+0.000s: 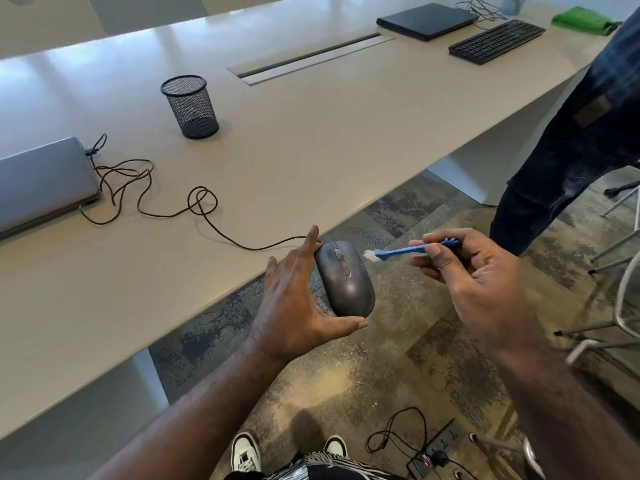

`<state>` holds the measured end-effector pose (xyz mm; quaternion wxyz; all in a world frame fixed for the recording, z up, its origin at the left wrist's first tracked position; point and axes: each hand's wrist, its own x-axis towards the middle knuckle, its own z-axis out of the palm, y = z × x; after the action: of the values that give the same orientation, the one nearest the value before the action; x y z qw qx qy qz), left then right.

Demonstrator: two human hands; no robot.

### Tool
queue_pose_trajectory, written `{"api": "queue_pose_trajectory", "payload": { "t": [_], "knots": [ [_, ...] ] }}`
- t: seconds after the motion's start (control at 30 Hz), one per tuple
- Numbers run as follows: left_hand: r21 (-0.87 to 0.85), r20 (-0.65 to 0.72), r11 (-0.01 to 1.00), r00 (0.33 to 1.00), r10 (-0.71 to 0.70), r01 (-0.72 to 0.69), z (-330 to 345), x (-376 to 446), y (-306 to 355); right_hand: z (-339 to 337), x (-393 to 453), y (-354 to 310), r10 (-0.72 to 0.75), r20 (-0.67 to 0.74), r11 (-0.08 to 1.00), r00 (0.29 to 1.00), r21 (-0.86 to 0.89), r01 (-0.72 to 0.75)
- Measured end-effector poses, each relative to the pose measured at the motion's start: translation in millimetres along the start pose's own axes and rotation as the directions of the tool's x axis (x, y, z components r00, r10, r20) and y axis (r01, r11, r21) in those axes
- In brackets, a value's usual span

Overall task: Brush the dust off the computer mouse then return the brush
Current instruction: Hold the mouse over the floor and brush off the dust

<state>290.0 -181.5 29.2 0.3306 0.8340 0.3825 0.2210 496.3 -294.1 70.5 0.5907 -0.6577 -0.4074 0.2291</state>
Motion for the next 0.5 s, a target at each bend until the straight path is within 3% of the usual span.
{"api": "queue_pose_trajectory", "payload": {
  "t": [0.3,0.5],
  "knots": [
    [0.015,-0.032,1.0,0.999,0.017,-0.016,-2.9,2.5,-2.9,-6.1,-1.1,-3.1,-0.068,0.175,0.97,0.982,-0.217,0.105],
    [0.036,-0.005,0.999,0.999,0.032,-0.032,-0.7,1.7,-2.9,-5.2,3.8,-7.2,-0.103,0.092,0.984,0.99,-0.138,0.115]
  ]
}}
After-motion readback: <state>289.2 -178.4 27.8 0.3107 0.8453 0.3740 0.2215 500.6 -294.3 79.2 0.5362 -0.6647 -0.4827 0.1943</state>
